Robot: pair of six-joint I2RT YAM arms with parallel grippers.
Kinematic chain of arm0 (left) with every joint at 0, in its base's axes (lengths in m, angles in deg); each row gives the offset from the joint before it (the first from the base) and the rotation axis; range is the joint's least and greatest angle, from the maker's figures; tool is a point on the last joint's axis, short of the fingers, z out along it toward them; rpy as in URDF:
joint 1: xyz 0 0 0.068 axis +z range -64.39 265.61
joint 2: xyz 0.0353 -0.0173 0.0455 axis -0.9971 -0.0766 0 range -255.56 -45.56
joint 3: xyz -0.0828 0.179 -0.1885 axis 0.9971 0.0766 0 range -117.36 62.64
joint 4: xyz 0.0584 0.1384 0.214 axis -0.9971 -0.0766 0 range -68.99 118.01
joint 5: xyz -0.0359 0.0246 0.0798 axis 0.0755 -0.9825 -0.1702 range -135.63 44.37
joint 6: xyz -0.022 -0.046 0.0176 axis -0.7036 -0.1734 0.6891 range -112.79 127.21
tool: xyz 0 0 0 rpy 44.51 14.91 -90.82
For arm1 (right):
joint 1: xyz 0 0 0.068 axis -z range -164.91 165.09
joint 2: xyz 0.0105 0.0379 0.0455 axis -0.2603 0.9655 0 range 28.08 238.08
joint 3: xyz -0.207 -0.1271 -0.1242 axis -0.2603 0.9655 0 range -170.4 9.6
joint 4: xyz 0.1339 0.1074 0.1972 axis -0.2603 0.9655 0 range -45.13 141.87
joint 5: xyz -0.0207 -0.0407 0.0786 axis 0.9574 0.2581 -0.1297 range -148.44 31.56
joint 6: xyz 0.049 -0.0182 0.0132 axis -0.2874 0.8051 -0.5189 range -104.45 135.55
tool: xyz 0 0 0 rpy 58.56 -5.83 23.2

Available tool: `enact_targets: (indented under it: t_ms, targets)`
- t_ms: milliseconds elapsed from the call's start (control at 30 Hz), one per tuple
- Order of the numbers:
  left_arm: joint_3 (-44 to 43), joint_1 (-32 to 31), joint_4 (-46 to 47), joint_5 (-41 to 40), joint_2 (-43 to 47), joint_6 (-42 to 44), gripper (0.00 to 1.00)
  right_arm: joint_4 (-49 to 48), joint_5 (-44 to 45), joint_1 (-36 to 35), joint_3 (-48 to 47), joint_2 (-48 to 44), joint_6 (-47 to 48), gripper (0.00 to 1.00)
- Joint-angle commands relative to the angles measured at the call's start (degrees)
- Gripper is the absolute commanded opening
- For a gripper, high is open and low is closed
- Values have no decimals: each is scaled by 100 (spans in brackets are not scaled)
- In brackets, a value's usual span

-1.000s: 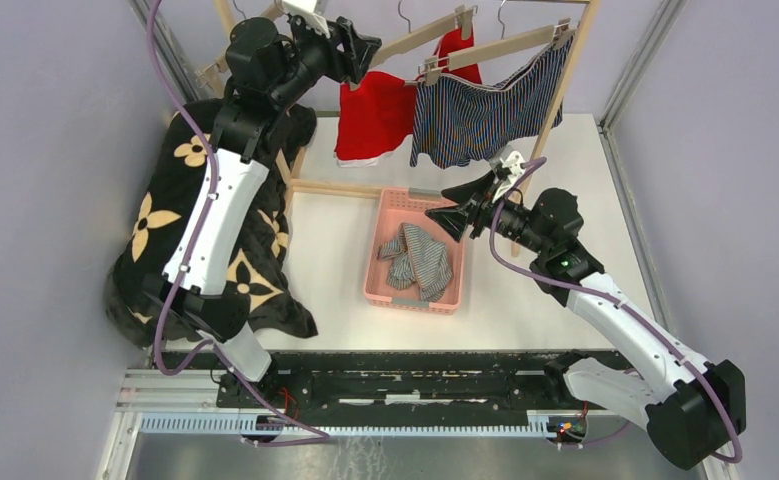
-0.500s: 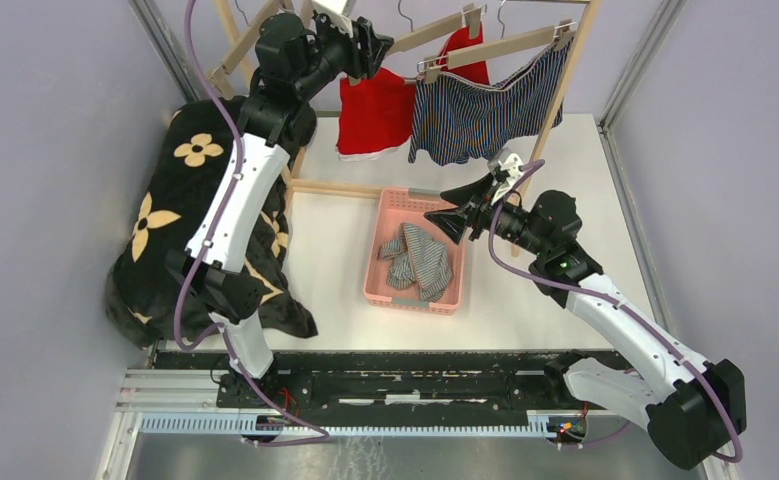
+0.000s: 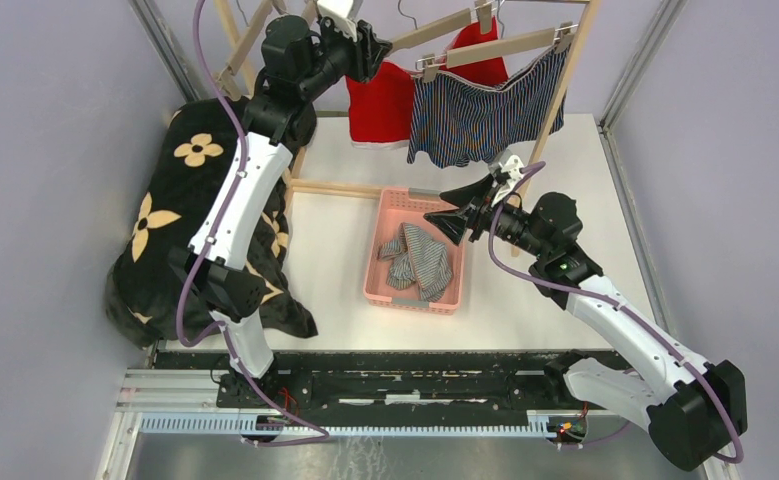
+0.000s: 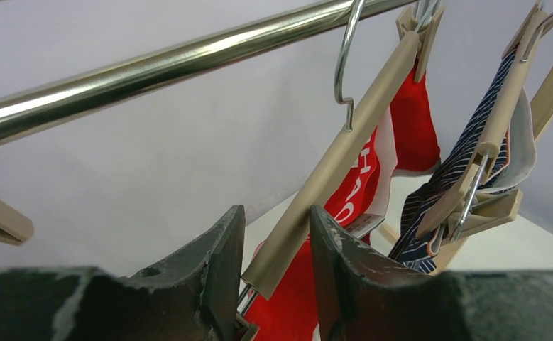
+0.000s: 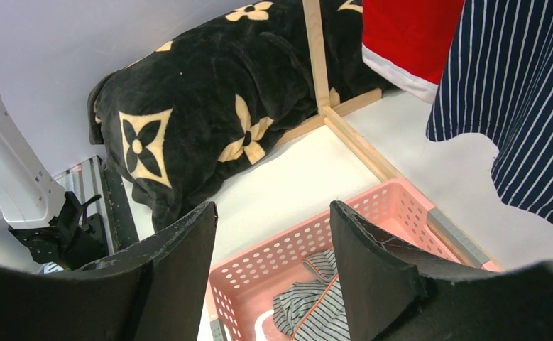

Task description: Remove the underwear clipped to the hanger

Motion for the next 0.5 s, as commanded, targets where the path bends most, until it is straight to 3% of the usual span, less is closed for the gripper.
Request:
enact_targets:
  t_ms: [0,467]
  targets:
    - [58,-26,261,150,170,198,45,-349,-36,-35,26,-170,-17,68]
    - [188,-23,504,761,73,2,49,-448,-129,-62,44,-187,-33,69]
